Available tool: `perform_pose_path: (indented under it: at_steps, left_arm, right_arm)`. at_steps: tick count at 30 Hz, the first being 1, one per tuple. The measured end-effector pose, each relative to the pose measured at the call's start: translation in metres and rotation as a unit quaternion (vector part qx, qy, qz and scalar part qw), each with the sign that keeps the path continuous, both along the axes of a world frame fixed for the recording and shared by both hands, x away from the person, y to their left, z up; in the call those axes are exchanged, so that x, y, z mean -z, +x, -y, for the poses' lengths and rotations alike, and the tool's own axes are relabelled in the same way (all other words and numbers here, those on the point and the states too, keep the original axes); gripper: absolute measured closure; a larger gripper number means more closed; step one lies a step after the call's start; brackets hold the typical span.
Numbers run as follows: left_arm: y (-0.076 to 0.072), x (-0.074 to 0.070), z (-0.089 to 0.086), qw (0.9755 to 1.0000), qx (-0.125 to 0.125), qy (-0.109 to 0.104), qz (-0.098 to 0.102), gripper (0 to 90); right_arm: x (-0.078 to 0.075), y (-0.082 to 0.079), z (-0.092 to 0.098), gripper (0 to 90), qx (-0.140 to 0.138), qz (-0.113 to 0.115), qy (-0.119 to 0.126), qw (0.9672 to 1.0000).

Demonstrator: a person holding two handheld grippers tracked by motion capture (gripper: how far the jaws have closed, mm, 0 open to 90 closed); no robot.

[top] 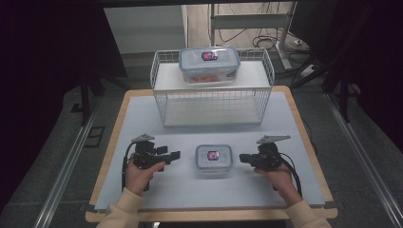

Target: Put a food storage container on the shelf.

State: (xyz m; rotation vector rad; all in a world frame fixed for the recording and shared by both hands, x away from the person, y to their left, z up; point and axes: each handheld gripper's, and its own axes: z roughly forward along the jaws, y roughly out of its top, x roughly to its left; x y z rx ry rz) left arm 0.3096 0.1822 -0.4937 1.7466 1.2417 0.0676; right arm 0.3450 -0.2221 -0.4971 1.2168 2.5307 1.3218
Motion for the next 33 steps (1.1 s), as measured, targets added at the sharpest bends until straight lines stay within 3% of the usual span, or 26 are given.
perform_pose_path:
  at_steps: [10,14,20,26,33]
  left_arm:
    - [0.004,0.002,0.003,0.9999,-0.008,-0.003,-0.013,24.6]
    - [0.005,0.003,0.007,0.9998,0.001,-0.003,-0.021,23.0]
    - [0.005,0.006,0.016,0.9994,0.015,-0.002,-0.03,22.2]
    - [0.01,0.012,0.03,0.9983,0.032,-0.01,-0.047,22.3]
    - [0.021,0.022,0.055,0.995,0.054,-0.028,-0.079,22.1]
  right_arm:
    - [0.002,0.004,0.003,51.4,0.008,-0.034,0.047,0.9983]
    - [0.001,0.004,0.005,42.1,0.013,-0.046,0.066,0.9967]
    - [0.002,0.006,0.005,35.2,0.013,-0.061,0.082,0.9947]
    - [0.006,0.009,-0.002,32.8,0.013,-0.075,0.08,0.9939]
    - [0.013,0.012,-0.015,29.5,0.009,-0.092,0.074,0.993]
